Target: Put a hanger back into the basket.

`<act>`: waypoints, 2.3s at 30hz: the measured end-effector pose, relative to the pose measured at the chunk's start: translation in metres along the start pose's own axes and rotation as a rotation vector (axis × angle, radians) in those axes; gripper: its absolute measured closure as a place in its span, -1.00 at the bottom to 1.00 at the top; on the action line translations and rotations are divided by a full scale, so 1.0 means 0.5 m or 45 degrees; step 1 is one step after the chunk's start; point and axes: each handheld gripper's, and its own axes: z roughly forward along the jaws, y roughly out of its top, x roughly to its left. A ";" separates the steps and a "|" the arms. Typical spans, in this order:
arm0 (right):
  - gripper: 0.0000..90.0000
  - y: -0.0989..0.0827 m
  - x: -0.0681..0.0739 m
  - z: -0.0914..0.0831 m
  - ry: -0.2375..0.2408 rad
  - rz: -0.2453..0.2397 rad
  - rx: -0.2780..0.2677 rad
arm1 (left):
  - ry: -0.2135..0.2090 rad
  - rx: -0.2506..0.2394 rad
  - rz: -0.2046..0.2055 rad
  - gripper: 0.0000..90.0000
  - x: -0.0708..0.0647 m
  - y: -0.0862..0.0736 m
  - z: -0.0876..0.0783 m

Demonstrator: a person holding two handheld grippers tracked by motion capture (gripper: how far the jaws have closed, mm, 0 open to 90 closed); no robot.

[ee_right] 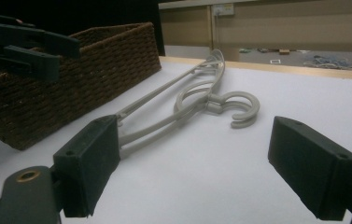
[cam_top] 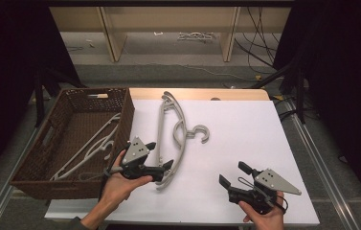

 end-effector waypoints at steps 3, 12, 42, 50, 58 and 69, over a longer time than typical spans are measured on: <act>-0.61 0.000 0.000 0.001 0.002 -0.006 -0.008 | 0.005 0.022 0.005 -0.58 0.002 0.008 0.021; -0.61 0.001 0.000 0.001 0.007 -0.004 0.000 | 0.001 0.119 0.030 -0.53 0.016 0.033 0.085; -0.60 0.001 0.001 0.006 0.036 -0.013 -0.015 | 0.016 0.515 -0.071 -0.35 0.086 0.076 0.305; -0.60 0.003 0.002 0.004 0.041 -0.008 0.001 | -0.003 0.576 -0.144 -0.32 0.099 0.075 0.331; -0.60 0.002 0.002 0.007 0.051 -0.012 -0.008 | -0.005 0.643 -0.173 -0.19 0.113 0.073 0.344; -0.60 0.001 0.005 0.011 0.063 0.000 -0.022 | 0.006 0.687 -0.195 0.06 0.121 0.063 0.359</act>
